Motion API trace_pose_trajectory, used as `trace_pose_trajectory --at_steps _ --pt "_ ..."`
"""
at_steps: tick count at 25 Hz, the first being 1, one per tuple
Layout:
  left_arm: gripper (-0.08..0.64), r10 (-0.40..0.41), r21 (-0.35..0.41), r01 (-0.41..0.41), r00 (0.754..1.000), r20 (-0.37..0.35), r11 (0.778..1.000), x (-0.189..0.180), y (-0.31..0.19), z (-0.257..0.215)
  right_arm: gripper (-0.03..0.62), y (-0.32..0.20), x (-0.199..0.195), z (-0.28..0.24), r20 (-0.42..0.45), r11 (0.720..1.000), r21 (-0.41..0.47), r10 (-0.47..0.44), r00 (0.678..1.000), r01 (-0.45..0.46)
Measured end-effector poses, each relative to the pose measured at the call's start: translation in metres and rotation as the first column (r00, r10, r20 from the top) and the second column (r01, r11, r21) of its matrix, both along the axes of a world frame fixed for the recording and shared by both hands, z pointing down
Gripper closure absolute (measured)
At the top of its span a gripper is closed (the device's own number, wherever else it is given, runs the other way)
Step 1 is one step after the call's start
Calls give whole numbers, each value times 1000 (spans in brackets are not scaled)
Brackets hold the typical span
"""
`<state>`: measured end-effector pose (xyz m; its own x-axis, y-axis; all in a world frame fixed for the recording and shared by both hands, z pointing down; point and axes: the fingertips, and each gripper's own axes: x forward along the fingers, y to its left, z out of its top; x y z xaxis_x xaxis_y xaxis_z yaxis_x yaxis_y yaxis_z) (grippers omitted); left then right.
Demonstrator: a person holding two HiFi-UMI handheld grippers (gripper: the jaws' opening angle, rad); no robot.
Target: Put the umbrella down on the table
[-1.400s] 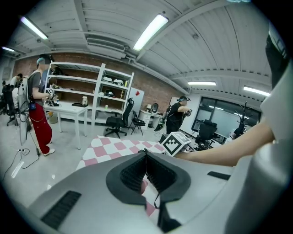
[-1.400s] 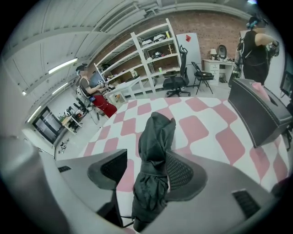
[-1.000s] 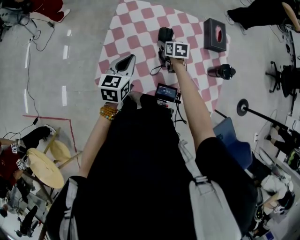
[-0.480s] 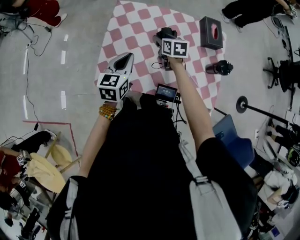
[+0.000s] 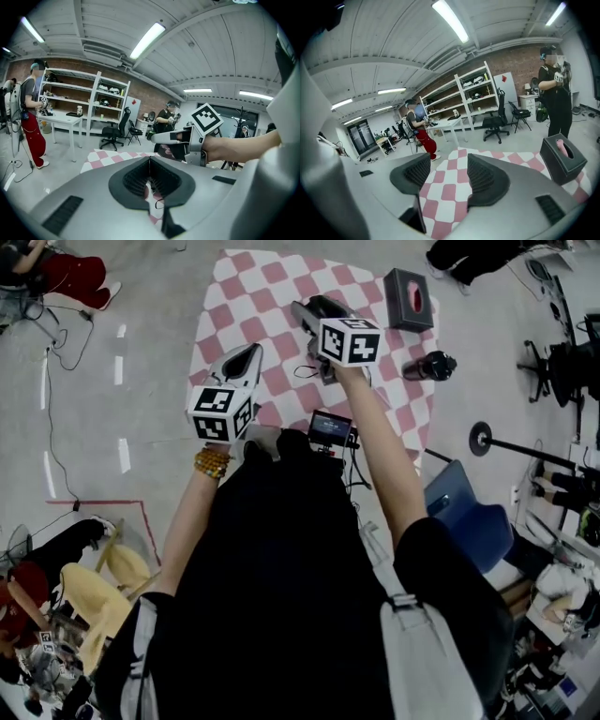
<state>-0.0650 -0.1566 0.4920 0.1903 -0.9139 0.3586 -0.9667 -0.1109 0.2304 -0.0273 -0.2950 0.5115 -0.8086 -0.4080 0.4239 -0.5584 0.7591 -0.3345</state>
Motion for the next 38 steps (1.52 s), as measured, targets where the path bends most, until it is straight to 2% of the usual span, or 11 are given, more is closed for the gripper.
trace_pose_trajectory --at_steps 10,16,27,38 --pt "546 55 49 -55 998 7 997 9 -3 -24 342 23 8 -88 147 992 122 0 989 -18" --pt "546 83 73 -84 996 8 994 13 -6 -35 354 42 18 -136 243 973 228 -31 969 -25" --pt "546 117 100 -118 993 19 988 14 -6 -47 389 74 34 -175 248 901 432 -65 967 -50" --pt "546 128 102 -130 992 24 986 8 -7 -49 417 90 40 -187 286 861 496 -39 958 -113"
